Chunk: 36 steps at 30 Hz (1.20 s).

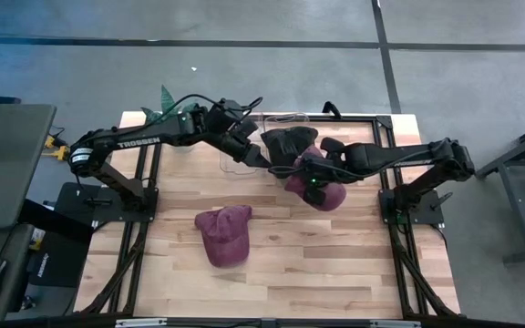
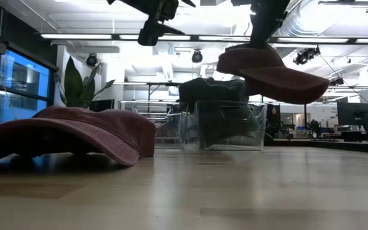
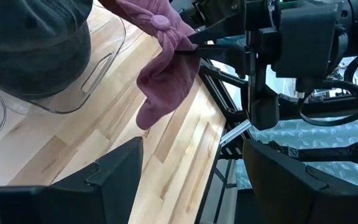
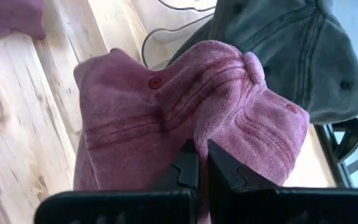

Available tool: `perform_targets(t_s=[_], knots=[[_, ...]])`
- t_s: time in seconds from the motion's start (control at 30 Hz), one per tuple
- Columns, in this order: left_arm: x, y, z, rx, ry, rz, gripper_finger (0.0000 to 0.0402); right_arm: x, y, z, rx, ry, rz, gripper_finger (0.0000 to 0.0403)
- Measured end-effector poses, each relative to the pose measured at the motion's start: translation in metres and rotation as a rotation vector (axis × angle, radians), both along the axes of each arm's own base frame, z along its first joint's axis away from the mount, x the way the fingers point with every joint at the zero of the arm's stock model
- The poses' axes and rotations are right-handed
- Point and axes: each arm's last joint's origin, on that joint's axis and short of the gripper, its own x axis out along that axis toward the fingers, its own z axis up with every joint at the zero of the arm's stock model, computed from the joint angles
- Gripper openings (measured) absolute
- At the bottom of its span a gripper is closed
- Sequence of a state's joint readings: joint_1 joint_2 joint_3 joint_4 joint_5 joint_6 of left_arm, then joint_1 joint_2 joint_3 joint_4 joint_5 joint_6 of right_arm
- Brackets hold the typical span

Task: Pick & Place hat
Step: Put the right dark red cap into the left transparent bin

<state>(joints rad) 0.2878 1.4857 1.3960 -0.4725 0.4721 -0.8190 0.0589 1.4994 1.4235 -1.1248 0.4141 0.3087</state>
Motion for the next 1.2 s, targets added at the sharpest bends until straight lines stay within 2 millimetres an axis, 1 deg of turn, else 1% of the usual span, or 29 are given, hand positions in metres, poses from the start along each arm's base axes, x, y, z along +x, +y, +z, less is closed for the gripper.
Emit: perform_targets(t_s=[0.4,0.83,1.03,1.13,1.2], knots=[[0.000,-0.001,0.001,-0.054,-0.005,-0.006,0.0269,0.001,-0.001,0.001,-0.067,0.037,0.102,0.0000],[0.002,-0.001,0.003,-0.084,-0.028,-0.021,0.0269,0.007,-0.002,0.005,-0.169,0.004,0.154,0.0000],[0.002,-0.001,0.005,-0.103,-0.036,-0.009,0.0269,0.013,-0.002,0.008,-0.191,-0.046,0.188,0.0000],[0.003,-0.001,0.004,-0.103,-0.033,0.006,0.0269,0.014,-0.002,0.010,-0.213,-0.042,0.223,0.0000],[0.007,0.001,0.001,-0.115,-0.028,0.019,0.0269,0.016,-0.002,0.011,-0.219,-0.064,0.222,0.0000]])
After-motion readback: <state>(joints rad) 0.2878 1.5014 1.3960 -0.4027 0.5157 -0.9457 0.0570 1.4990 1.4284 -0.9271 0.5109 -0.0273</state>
